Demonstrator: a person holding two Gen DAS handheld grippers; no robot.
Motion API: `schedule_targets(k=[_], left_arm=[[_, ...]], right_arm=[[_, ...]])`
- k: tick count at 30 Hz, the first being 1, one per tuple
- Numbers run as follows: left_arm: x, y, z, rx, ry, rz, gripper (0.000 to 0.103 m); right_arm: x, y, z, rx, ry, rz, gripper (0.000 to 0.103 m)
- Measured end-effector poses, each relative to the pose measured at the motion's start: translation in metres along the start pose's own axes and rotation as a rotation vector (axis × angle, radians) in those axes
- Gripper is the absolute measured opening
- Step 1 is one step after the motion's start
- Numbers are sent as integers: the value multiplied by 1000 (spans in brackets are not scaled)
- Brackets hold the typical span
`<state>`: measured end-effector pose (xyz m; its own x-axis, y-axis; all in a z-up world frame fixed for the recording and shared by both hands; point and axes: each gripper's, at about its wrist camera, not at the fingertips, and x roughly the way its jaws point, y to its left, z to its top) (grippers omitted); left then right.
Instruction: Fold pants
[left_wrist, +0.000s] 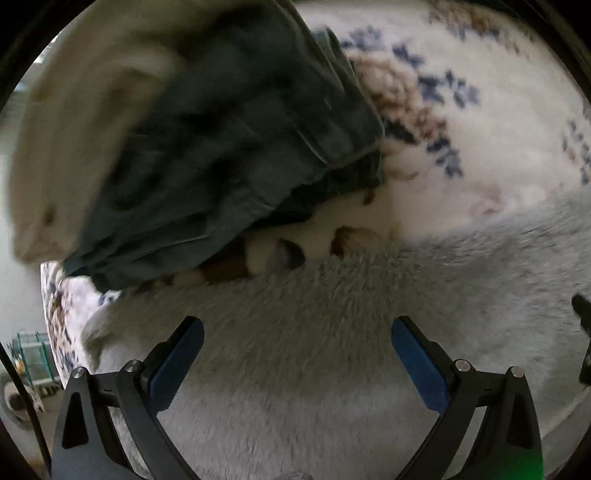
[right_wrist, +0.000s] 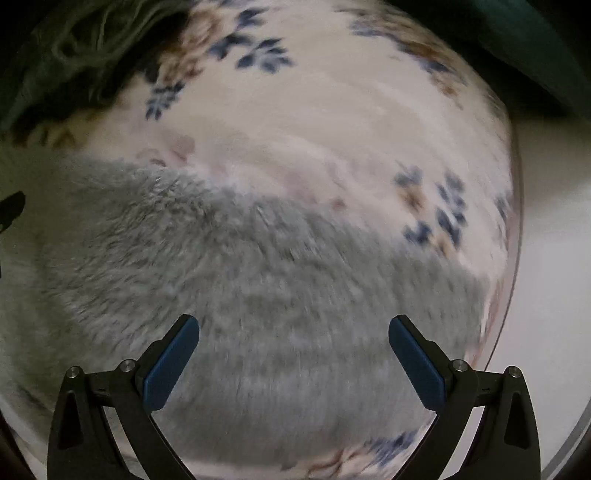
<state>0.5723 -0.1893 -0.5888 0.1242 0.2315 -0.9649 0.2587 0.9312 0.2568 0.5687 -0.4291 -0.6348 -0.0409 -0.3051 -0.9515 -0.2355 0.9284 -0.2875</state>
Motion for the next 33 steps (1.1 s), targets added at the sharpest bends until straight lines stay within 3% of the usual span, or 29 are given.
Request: schedule_targets(k=[8, 9, 10, 12, 13, 14, 15, 16, 17, 23, 28, 31, 33], left_arm=[[41, -13, 12, 202, 35, -57, 103], [42, -12, 14, 220, 27, -78, 98], [42, -11, 16, 232, 21, -109, 92], [40, -7, 18, 252, 12, -185, 59], [37, -6, 18, 266, 16, -212, 51], [33, -6, 18, 276, 13, -219, 35], [28, -5, 19, 275, 8, -224, 23], [23, -3, 19, 269, 3, -231, 18], [19, -1, 19, 263, -1, -230, 13], [-22, 19, 0, 200, -60, -236, 9], [-63, 32, -26, 96, -100, -252, 8], [-80, 33, -55, 33, -112, -268, 8], [-82, 25, -93, -15, -110, -279, 8]], right_arm=[[56, 35, 43, -294, 79, -99, 99], [58, 37, 46, -308, 78, -95, 98], [59, 39, 48, -315, 77, -88, 92], [58, 42, 46, -304, 71, -45, 70], [56, 41, 46, -283, 64, -12, 64], [53, 40, 45, -265, 55, 6, 49], [49, 36, 42, -232, 41, 25, 40], [45, 32, 40, -204, 26, 30, 22], [40, 28, 37, -182, 10, 29, 16], [9, -3, 14, -5, -80, 77, 10], [-19, -14, -12, 58, -133, 128, 9], [-33, -5, -30, 71, -159, 143, 9], [-48, 0, -54, 84, -175, 157, 9]])
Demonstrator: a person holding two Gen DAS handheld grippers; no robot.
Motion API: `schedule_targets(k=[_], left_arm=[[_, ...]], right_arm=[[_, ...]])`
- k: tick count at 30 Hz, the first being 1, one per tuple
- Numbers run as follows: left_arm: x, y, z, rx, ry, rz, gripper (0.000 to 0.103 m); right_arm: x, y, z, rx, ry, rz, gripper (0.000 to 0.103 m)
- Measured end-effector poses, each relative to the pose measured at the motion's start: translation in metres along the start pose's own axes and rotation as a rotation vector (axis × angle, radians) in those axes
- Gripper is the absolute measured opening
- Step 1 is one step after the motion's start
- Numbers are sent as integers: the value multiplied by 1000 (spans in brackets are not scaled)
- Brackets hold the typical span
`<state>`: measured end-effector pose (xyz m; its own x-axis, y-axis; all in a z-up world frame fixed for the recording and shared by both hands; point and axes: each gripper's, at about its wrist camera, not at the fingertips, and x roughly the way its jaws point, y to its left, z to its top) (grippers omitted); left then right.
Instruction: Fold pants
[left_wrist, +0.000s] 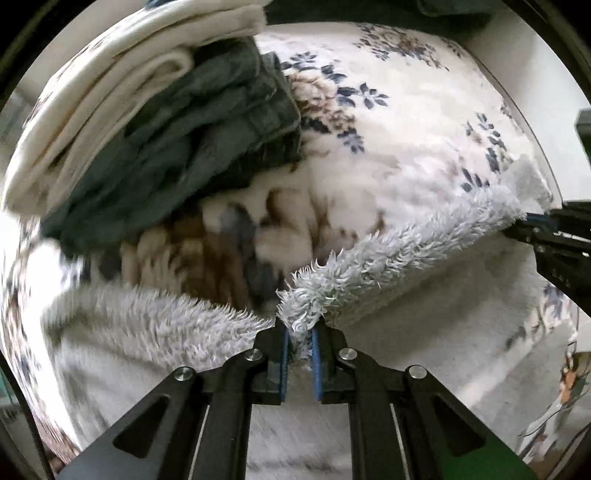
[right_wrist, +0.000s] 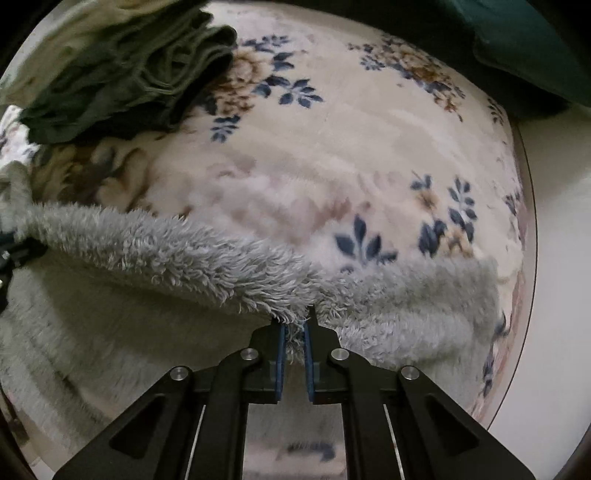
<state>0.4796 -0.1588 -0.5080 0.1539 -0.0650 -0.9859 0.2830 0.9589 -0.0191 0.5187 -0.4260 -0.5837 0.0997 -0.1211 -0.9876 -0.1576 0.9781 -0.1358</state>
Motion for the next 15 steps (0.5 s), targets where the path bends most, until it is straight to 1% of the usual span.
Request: schedule_targets(k=[2, 3, 4, 7, 9, 11, 12, 13, 15], left_arm=[[-3, -13, -26, -66, 24, -24, 8], [-8, -16, -47, -109, 41, -39, 8], [-5, -23, -57, -138, 55, -50, 8], [-11, -37, -113, -233, 127, -88, 8], [-11, -49, -145, -263, 168, -104, 8], [-5, -57, -177, -282, 221, -125, 8], [2, -60, -191, -267, 262, -127, 8], [10, -64, -204, -264, 286, -130, 8], [33, -71, -220, -241, 313, -114, 8]], right_arm=[[-17, 5, -35, 55, -2, 34, 9], [-20, 4, -52, 89, 10, 57, 9], [-22, 4, -71, 118, 23, 74, 9], [-22, 13, -125, 169, 77, 96, 9], [-18, 26, -168, 177, 123, 85, 9], [-10, 37, -198, 173, 157, 66, 9], [-5, 41, -210, 168, 171, 58, 9], [2, 48, -227, 162, 194, 44, 9], [16, 59, -247, 159, 224, 31, 9]])
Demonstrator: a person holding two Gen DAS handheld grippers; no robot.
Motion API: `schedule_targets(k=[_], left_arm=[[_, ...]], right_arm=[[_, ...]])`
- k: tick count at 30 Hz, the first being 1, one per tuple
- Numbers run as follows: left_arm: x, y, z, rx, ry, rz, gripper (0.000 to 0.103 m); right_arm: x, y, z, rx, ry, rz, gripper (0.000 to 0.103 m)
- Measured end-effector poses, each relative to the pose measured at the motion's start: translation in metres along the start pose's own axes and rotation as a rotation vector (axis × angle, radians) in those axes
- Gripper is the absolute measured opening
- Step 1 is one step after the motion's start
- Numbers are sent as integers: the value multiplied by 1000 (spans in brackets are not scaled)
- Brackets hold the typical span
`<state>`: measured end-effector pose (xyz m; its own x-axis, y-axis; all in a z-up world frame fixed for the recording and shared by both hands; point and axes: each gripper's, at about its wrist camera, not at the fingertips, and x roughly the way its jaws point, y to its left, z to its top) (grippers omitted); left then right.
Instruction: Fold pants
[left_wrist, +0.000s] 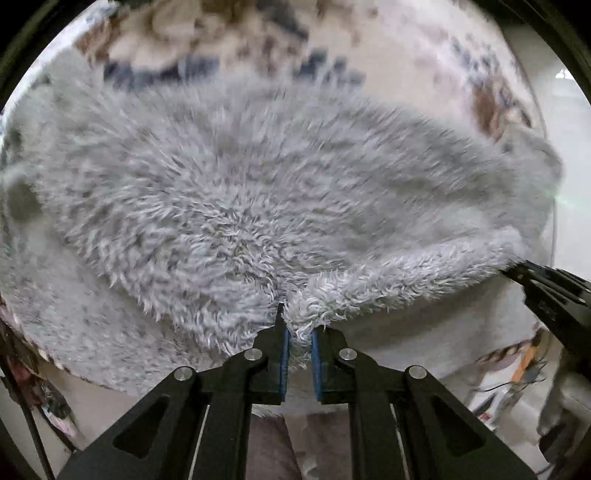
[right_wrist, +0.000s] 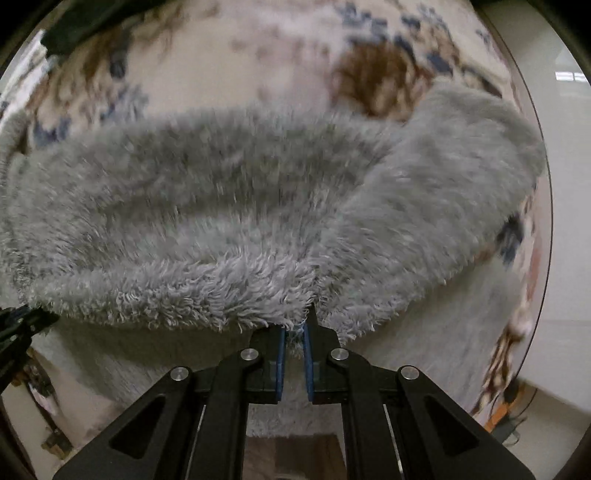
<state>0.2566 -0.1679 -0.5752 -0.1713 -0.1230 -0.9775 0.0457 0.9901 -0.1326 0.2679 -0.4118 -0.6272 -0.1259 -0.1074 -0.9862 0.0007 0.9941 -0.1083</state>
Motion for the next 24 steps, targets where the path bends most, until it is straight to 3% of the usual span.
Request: schedule_targets(k=[2, 4, 5, 6, 7, 8, 9, 11, 14, 16, 18, 23, 24], left_arm=[[18, 0, 0, 27, 19, 21, 11], [19, -2, 6, 32, 28, 39, 15], [15, -4, 8, 32, 29, 34, 19], [7, -6, 10, 30, 27, 25, 30], [-4, -9, 11, 33, 18, 17, 38], [-14, -11, 11, 31, -1, 18, 55], [-26, -12, 9, 28, -25, 22, 81], [-46, -14, 5, 22, -61, 29, 100], [-58, -23, 8, 19, -109, 62, 100], [-52, -38, 24, 33, -138, 145, 100], [-46, -42, 42, 36, -169, 217, 100], [-30, -68, 75, 95, -249, 373, 100], [-24, -74, 83, 108, -256, 409, 100]], right_arm=[[14, 6, -8, 1, 37, -11, 13], [20, 6, -10, 35, 68, 5, 29], [17, 5, -11, 55, 81, 18, 48], [11, 2, -14, 77, 82, 37, 78], [4, 0, -16, 93, 75, 54, 89], [-6, -4, -21, 114, 61, 86, 93], [-14, -8, -25, 132, 53, 108, 93], [-31, -20, -35, 195, 38, 152, 93], [-57, -49, -44, 315, -64, 175, 93], [-63, -74, -39, 401, -116, 137, 93], [-50, -105, -23, 485, -114, 84, 93], [-15, -136, 46, 572, -63, 103, 92], [-4, -135, 58, 556, -33, 68, 84]])
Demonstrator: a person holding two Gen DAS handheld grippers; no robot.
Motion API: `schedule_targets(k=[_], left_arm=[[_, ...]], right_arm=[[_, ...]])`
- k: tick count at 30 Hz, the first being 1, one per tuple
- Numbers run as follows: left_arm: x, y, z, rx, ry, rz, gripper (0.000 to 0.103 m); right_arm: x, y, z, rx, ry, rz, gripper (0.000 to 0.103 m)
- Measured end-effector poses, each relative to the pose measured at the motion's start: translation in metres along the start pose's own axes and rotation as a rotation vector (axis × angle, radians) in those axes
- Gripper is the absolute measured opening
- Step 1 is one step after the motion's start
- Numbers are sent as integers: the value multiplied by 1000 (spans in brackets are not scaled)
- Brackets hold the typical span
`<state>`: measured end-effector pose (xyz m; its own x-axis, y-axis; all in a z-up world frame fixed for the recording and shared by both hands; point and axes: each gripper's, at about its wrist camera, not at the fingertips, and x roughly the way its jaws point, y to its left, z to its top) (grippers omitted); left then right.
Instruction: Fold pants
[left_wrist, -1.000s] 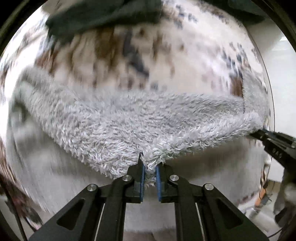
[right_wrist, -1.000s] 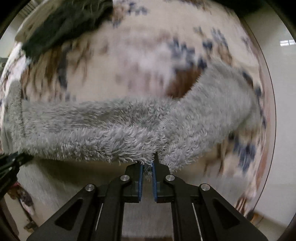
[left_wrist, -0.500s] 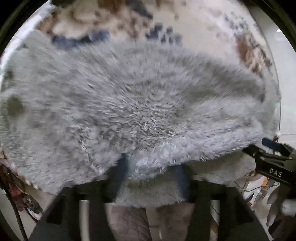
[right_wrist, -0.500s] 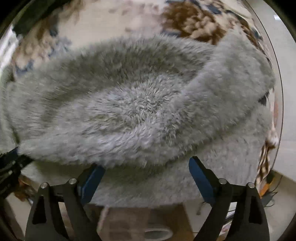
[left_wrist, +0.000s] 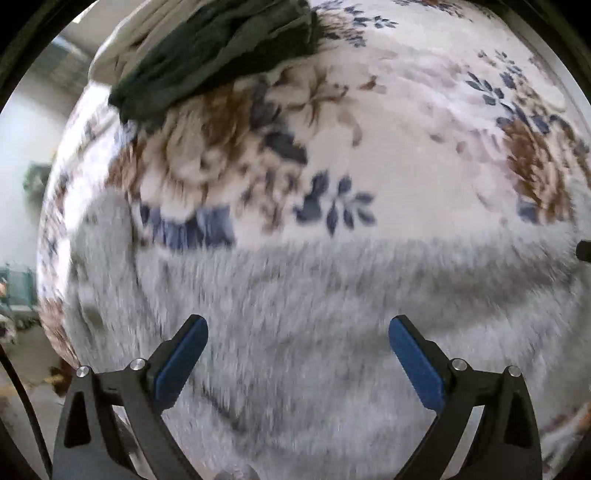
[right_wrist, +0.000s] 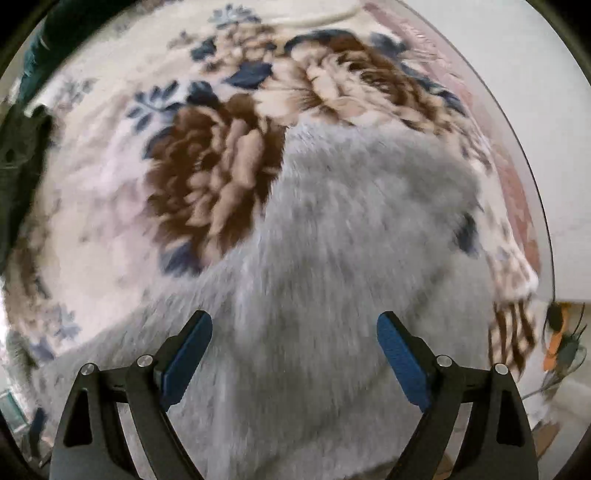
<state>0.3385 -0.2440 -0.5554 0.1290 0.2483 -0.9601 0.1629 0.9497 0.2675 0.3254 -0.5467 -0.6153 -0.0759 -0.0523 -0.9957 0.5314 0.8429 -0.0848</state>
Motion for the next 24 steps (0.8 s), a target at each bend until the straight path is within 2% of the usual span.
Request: schedule_targets(k=[1, 2, 3, 4, 6, 9, 11, 12, 14, 15, 18, 19, 20, 21, 23, 24], left_arm=[[2, -2, 2, 1, 1, 4, 100], [3, -3, 5, -5, 2, -1, 100], [3, -3, 6, -10, -3, -5, 100], [2, -3, 6, -14, -11, -12, 100], [-4, -1, 4, -26, -30, -29, 100], [-20, 6, -7, -44, -34, -85, 100], [-31, 10, -16, -65, -37, -114, 100], [-35, 12, -21, -74, -39, -121, 100], [-42, 12, -31, -81, -30, -129, 100], [-44, 11, -35, -80, -25, -122, 100], [-37, 7, -44, -70, 13, -106, 100], [-34, 8, -46, -75, 27, -100, 100], [-33, 11, -46, -79, 35, -94, 100], [-34, 16, -46, -87, 38, -95, 100], [-43, 31, -43, -113, 19, -94, 100], [-48, 40, -40, -124, 5, -93, 100]], right_arm=[[7, 3, 6, -11, 6, -28, 72], [12, 4, 7, -18, 12, -46, 33], [14, 2, 6, -6, 10, -65, 10], [10, -4, 4, 17, -8, -58, 10], [-16, -28, -14, 85, -100, -13, 9], [-59, -71, -62, 190, -187, 55, 9], [-72, -103, -94, 265, -182, 83, 9], [-67, -128, -96, 287, -172, 87, 9], [-51, -158, -130, 364, -107, 89, 9], [-36, -172, -135, 378, -64, 81, 9], [34, -193, -159, 428, 188, 103, 14], [47, -197, -162, 454, 233, 121, 16], [48, -199, -165, 472, 244, 121, 32], [42, -198, -164, 471, 224, 116, 58], [12, -185, -164, 425, 137, 94, 76], [-3, -172, -162, 380, 102, 81, 76]])
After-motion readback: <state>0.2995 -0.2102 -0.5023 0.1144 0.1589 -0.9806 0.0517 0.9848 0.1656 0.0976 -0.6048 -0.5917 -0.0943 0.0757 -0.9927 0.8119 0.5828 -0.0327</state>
